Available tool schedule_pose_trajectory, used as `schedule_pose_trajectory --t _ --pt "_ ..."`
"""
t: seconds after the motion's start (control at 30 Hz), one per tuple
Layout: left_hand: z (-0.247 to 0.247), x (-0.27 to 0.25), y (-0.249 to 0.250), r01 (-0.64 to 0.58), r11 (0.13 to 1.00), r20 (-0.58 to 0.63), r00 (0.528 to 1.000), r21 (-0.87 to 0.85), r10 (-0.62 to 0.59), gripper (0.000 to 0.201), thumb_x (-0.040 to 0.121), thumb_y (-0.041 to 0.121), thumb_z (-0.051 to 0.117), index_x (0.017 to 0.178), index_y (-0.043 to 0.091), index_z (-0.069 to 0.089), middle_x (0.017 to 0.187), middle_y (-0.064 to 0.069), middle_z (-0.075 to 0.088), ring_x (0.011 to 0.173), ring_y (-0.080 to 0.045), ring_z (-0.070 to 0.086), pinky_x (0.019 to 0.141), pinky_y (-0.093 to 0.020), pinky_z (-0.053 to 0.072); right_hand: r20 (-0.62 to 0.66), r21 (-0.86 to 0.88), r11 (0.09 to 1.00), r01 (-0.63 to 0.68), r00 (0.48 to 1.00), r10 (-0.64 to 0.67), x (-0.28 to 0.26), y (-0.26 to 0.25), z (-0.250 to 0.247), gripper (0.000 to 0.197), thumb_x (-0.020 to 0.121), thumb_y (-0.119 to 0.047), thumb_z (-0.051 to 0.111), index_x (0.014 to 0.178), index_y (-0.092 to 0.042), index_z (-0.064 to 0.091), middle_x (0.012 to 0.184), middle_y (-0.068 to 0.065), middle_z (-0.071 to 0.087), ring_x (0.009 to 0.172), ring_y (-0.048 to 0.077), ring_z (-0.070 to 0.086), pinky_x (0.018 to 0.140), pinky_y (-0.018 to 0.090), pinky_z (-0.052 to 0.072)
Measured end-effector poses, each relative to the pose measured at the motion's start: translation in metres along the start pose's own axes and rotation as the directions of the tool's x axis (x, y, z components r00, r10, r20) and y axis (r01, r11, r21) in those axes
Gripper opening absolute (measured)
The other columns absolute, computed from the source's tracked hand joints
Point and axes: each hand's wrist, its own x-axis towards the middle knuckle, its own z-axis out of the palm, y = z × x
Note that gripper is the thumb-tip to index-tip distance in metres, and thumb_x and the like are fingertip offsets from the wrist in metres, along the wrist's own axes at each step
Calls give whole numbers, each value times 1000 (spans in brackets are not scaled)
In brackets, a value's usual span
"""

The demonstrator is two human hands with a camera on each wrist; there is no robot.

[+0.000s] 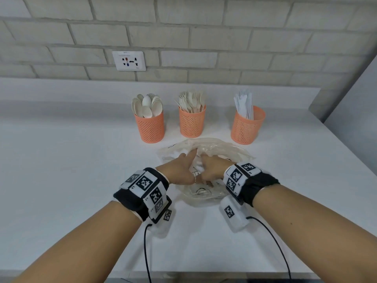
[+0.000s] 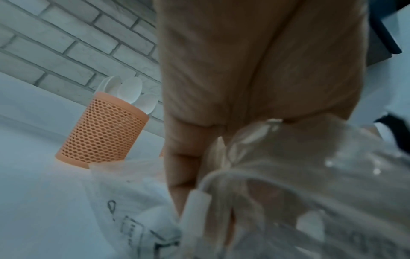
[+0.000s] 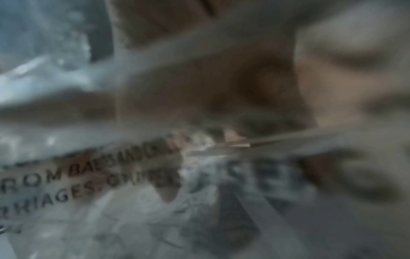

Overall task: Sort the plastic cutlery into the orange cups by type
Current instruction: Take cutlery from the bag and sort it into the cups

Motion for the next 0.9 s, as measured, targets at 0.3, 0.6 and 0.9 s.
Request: schedule_pose_trajectory --t 0.3,0.6,0.9 --pt "1 1 1 -44 999 -57 997 14 45 96 82 7 56 149 26 -10 146 -10 23 107 -26 49 74 -27 48 -144 -44 997 -61 988 54 4 -10 -1 39 88 -13 55 124 1 47 123 17 57 111 30 56 90 33 45" --pt "12 17 -6 -16 997 -160 987 80 29 123 64 42 81 149 24 -6 138 -12 26 119 -31 46 84 -31 43 -72 59 998 34 997 -29 -20 -15 -29 37 89 -6 46 126 -1 46 103 12 60 79 23 60 57 26 43" --pt "1 27 2 76 974 -361 932 214 7 95 64 44 79 138 14 27 134 -11 33 115 -31 45 86 -37 44 187 657 753 -36 976 -116 -56 12 -43 15 84 1 49 99 -3 48 69 14 53 44 16 47 40 21 36"
